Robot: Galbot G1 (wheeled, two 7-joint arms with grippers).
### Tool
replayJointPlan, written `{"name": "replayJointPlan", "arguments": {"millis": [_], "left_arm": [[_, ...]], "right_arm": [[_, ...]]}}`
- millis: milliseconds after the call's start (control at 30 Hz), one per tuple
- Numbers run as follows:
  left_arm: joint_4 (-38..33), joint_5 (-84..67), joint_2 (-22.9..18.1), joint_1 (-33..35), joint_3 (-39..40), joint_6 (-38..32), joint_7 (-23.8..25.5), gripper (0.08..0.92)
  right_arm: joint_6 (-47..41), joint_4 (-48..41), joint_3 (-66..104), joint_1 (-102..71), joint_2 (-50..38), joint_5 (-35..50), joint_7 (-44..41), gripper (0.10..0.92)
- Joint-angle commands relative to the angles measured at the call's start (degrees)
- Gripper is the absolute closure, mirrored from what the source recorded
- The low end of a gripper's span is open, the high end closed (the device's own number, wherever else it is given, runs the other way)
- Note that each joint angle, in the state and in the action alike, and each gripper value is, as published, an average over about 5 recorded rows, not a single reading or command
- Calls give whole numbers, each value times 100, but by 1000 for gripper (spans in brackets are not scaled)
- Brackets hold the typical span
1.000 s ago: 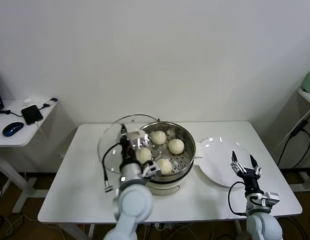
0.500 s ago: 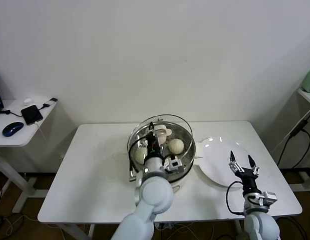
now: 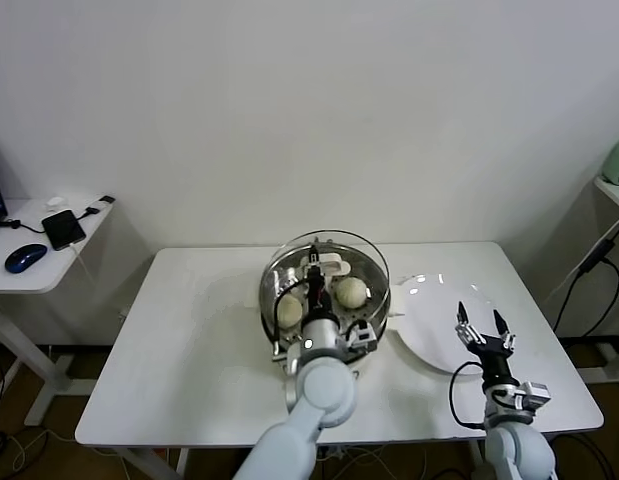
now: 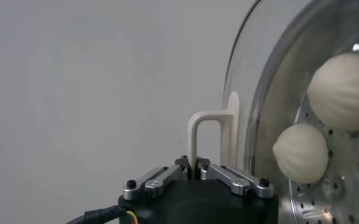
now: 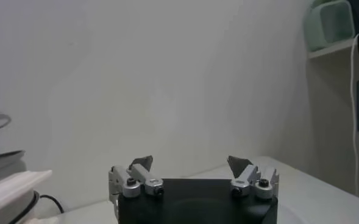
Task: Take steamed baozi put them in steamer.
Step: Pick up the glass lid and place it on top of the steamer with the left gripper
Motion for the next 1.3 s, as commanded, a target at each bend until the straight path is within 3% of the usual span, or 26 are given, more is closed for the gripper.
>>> {"name": "replayJointPlan", "arguments": {"millis": [33,1300], "left_arm": [[318,410,-281,-69,72,239,-148,843],[242,502,-281,46,52,77,499,843]], "right_arm": [[6,-17,-5,10,14,2,-3,203],[49,-87,-52,21,32,-10,-11,203]]}}
